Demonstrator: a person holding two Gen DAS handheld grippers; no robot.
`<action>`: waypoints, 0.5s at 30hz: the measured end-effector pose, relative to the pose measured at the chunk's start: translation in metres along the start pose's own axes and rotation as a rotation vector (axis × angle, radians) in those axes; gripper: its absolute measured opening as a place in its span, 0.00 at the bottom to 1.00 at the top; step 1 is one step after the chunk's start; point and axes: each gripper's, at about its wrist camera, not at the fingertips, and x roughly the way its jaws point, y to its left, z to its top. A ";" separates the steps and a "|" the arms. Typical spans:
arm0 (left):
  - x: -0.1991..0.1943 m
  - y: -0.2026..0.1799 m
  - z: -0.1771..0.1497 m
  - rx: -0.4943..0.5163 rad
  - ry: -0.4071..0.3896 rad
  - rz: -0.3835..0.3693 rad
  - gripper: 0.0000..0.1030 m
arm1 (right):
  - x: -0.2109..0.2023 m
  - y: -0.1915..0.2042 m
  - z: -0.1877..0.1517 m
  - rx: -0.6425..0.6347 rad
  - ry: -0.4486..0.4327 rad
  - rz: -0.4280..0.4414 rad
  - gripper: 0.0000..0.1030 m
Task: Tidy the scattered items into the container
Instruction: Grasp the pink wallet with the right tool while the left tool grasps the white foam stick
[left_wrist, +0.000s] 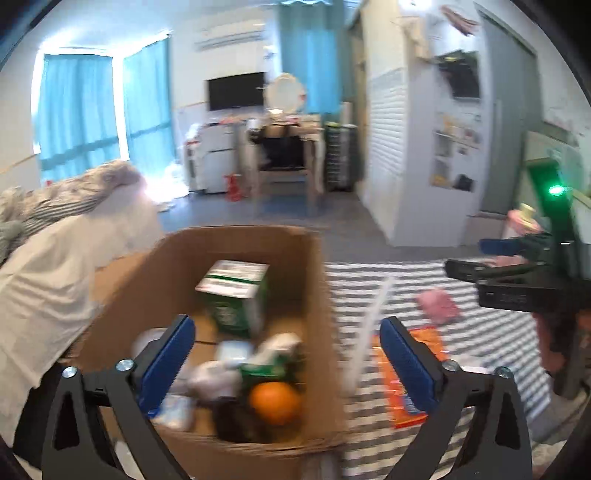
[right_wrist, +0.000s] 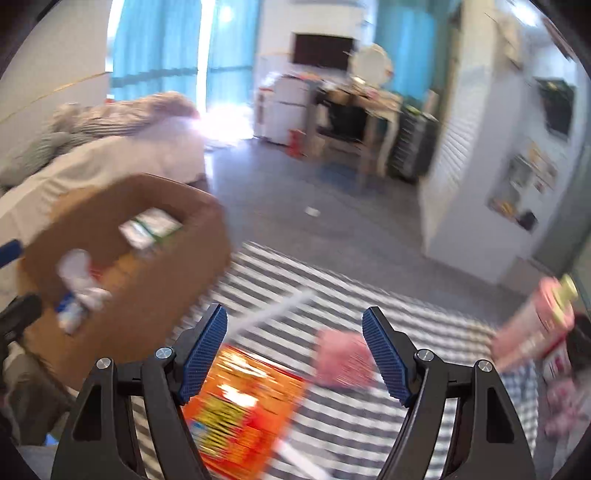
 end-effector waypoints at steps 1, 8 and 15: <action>0.005 -0.010 0.000 0.010 0.011 -0.022 1.00 | 0.005 -0.012 -0.007 0.018 0.023 -0.007 0.73; 0.050 -0.074 -0.008 0.089 0.104 -0.073 1.00 | 0.032 -0.050 -0.042 0.047 0.126 -0.010 0.73; 0.086 -0.104 -0.014 0.147 0.133 -0.068 1.00 | 0.050 -0.064 -0.054 0.057 0.155 0.044 0.73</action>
